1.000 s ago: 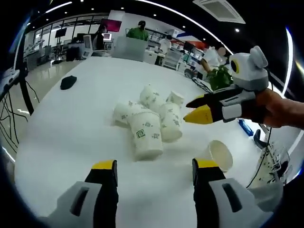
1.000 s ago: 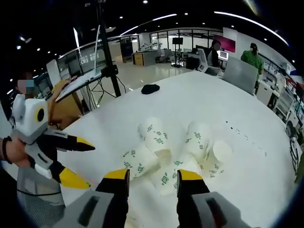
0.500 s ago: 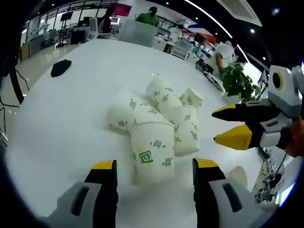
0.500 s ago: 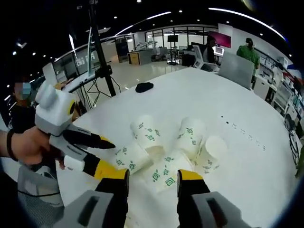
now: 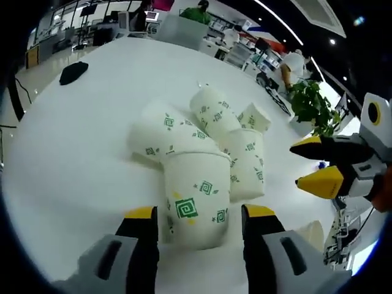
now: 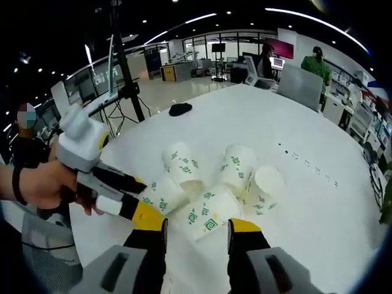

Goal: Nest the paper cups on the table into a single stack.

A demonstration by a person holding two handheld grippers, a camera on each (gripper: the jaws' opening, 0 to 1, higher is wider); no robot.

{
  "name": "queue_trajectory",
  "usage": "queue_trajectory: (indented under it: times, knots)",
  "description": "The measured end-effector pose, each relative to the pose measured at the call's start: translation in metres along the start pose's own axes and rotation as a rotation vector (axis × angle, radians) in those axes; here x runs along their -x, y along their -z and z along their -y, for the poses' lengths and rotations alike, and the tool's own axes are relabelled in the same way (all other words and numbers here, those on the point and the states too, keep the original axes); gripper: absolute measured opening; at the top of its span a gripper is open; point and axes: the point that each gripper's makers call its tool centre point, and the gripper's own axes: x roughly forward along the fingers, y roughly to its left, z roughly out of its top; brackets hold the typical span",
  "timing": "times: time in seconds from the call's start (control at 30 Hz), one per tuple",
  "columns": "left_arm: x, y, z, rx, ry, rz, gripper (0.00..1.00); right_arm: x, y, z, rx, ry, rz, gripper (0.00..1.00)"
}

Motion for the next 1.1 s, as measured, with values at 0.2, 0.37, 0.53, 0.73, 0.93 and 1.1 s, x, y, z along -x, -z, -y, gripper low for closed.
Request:
queue_trajectory:
  times: [0.2,0.37,0.53,0.73,0.93,1.1]
  knots:
    - [-0.001,0.004,0.002,0.006,0.022,-0.007,0.38,0.005,0.002,-0.007,0.007,-0.005,-0.002,0.37]
    - [0.001,0.007,0.002,0.013,0.032,-0.008,0.37,0.005,0.006,-0.007,0.001,-0.007,-0.009,0.37]
    - [0.009,0.016,-0.003,0.008,0.035,-0.017,0.37,0.005,0.007,-0.007,0.003,-0.014,-0.009,0.37]
    - [0.026,0.039,-0.003,0.011,0.049,-0.023,0.36,0.002,0.007,-0.02,-0.017,-0.074,0.008,0.36]
    - [0.05,0.056,-0.007,-0.116,0.023,0.0,0.36,0.005,0.002,-0.039,0.019,-0.138,0.021,0.36]
    - [0.067,0.053,-0.001,-0.235,0.029,0.047,0.36,0.009,-0.005,-0.064,0.077,-0.222,0.04,0.35]
